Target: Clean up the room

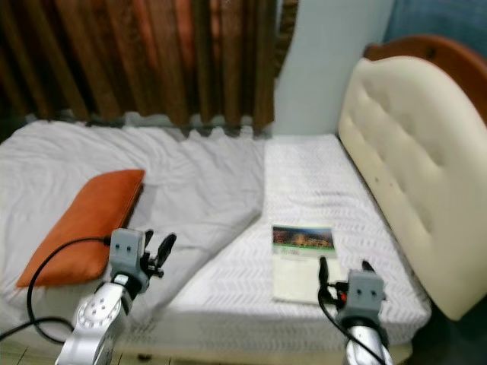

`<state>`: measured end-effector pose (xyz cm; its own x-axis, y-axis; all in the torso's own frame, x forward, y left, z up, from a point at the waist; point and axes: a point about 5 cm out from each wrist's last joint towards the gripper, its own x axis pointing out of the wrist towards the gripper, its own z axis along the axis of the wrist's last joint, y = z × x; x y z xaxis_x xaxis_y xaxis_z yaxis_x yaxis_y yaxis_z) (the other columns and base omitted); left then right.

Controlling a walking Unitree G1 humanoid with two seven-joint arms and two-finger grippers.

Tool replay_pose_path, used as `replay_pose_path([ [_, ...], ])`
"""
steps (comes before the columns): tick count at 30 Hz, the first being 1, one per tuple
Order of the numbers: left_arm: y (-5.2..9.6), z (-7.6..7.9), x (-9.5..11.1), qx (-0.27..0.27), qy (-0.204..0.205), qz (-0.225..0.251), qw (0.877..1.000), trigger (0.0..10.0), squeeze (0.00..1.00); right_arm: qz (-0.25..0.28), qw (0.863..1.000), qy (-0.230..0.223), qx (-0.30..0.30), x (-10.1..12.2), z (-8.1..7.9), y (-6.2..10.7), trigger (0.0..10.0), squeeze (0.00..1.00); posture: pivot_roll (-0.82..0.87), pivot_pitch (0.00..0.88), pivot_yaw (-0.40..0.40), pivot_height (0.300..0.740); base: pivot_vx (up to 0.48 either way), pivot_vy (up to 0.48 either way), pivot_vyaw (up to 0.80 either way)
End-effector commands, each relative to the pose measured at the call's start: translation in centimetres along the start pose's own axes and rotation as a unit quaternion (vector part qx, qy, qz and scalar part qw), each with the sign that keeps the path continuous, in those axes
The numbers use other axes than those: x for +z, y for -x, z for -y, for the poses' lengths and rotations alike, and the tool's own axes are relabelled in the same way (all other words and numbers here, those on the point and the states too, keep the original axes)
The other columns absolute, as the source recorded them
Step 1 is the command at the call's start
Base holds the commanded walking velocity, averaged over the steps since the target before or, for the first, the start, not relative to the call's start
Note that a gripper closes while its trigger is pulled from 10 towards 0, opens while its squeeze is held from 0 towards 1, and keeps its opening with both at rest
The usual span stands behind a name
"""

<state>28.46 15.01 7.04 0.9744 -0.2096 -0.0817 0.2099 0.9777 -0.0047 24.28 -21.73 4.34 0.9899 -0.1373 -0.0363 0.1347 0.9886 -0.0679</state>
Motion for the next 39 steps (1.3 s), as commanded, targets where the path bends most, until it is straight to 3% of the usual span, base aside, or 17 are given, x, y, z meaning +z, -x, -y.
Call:
replay_pose_path([
  [1, -0.2, 0.0, 0.0, 0.011, -0.002, -0.001, 1.000, 10.0, 0.00, 0.005, 1.000, 0.001, 0.011, 0.6, -0.3, -0.6, 10.0, 0.00, 0.02, 0.000, -0.069, 0.740, 0.000, 0.480, 0.00],
  [11, 0.3, -0.6, -0.5, 0.022, -0.007, -0.010, 1.000, 10.0, 0.00, -0.011, 0.999, 0.001, 0.046, 0.4, -1.4, -1.2, 10.0, 0.00, 0.04, 0.000, -0.082, 0.740, 0.000, 0.480, 0.00],
  [13, 1.5, 1.2, -1.7, -0.001, -0.008, -0.025, 1.000, 10.0, 0.00, -0.015, 0.996, -0.013, 0.084, 0.3, -2.3, -1.0, 10.0, 0.00, 0.05, 0.000, -0.084, 0.740, 0.000, 0.480, 0.00],
  [15, 1.8, 1.6, -2.0, -0.006, -0.015, -0.028, 0.999, 10.0, 0.00, -0.012, 0.996, -0.010, 0.091, 0.3, -2.5, -0.9, 10.0, 0.00, 0.05, 0.000, -0.084, 0.740, 0.000, 0.480, 0.00],
  [17, 1.7, 0.8, -2.0, 0.018, 0.004, -0.030, 0.999, 10.0, 0.00, -0.014, 0.996, -0.012, 0.084, 0.3, -2.3, -0.9, 10.0, 0.00, 0.04, 0.000, -0.091, 0.740, 0.000, 0.480, 0.00],
  [18, 1.4, -0.7, -1.9, 0.058, 0.036, -0.031, 0.997, 10.0, 0.00, -0.021, 0.997, -0.031, 0.069, 0.2, -2.0, -0.8, 10.0, 0.00, 0.05, 0.000, -0.098, 0.740, 0.000, 0.480, 0.00],
  [19, 1.4, -1.1, -1.9, 0.066, 0.040, -0.032, 0.996, 10.0, 0.00, -0.024, 0.997, -0.039, 0.067, 0.2, -1.9, -0.7, 10.0, 0.00, 0.05, 0.000, -0.097, 0.740, 0.000, 0.480, 0.00],
  [25, 4.2, -1.1, -1.6, 0.029, -0.016, -0.033, 0.999, 10.0, 0.00, -0.029, 0.995, -0.047, 0.079, 0.3, -1.1, 1.2, 10.0, 0.00, 0.05, 0.000, -0.097, 0.740, 0.000, 0.480, 0.00],
  [27, 4.5, -1.1, -1.4, 0.024, -0.026, -0.034, 0.999, 10.0, 0.00, -0.034, 0.995, -0.042, 0.081, 0.1, -0.8, 1.8, 10.0, 0.00, 0.05, 0.000, -0.098, 0.740, 0.000, 0.480, 0.00],
  [29, 4.4, -1.1, -1.5, 0.027, -0.021, -0.038, 0.999, 10.0, 0.00, -0.044, 0.995, -0.041, 0.079, -0.3, -0.7, 2.0, 10.0, 0.00, 0.05, 0.000, -0.097, 0.740, 0.000, 0.480, 0.00],
  [34, 3.0, -0.7, -1.9, 0.031, -0.010, -0.047, 0.998, 10.0, 0.00, -0.039, 0.994, -0.044, 0.086, 0.1, -1.4, 0.6, 10.0, 0.00, 0.04, 0.000, -0.087, 0.740, 0.000, 0.480, 0.00],
  [39, 1.9, -0.4, -0.5, 0.042, -0.019, -0.022, 0.999, 10.0, 0.00, -0.041, 0.994, -0.041, 0.094, 0.5, -1.8, -0.2, 10.0, 0.00, 0.04, 0.000, -0.083, 0.740, 0.000, 0.096, 0.00],
])
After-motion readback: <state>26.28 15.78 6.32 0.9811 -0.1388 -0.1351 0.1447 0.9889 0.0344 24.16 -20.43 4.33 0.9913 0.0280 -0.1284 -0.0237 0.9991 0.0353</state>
